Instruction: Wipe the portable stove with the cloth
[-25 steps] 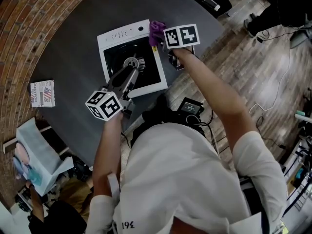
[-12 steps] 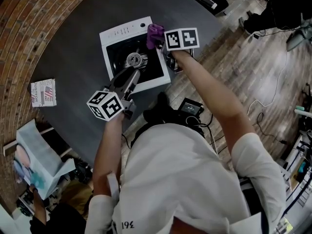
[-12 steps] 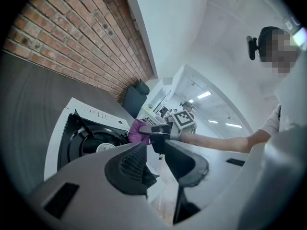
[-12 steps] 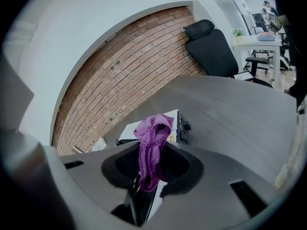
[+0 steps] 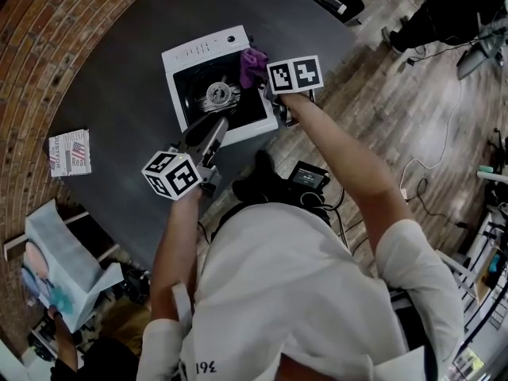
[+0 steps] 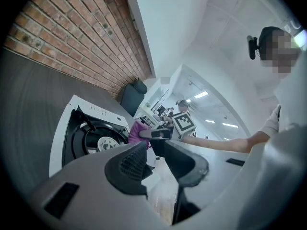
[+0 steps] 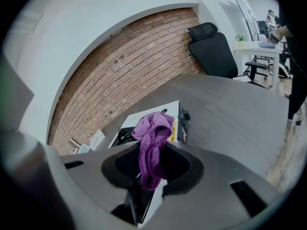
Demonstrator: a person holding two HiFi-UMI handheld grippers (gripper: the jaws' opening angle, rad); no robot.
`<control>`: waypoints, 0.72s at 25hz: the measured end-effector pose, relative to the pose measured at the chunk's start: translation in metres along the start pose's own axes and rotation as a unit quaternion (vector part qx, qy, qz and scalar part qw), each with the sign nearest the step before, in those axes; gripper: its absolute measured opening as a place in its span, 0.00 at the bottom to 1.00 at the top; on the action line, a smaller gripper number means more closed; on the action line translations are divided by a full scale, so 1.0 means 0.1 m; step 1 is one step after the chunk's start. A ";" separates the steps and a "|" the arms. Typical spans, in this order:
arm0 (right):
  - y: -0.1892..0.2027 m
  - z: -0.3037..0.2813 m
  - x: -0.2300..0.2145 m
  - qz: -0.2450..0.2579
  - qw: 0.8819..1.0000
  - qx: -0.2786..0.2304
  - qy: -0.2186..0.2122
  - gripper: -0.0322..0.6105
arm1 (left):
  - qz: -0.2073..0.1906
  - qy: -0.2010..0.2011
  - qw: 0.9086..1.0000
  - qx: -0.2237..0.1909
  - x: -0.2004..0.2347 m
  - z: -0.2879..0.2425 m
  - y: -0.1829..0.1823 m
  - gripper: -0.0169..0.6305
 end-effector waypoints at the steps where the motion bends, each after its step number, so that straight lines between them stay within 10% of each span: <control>1: 0.03 0.02 0.01 0.004 1.000 0.001 0.002 0.23 | 0.000 0.002 1.000 0.001 0.00 0.01 0.01 0.20; 18: 0.46 0.33 0.25 0.051 0.997 0.020 0.055 0.23 | 0.007 0.042 0.999 0.020 0.02 0.25 0.22 0.20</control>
Point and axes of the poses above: the fingertips, and each gripper's own axes: z backward along the fingers, x to its left, y out of its underside, the point moved 10 cm from there along z, backward along the fingers, and after that the axes turned 11 degrees about z, right-handed, at the moved point
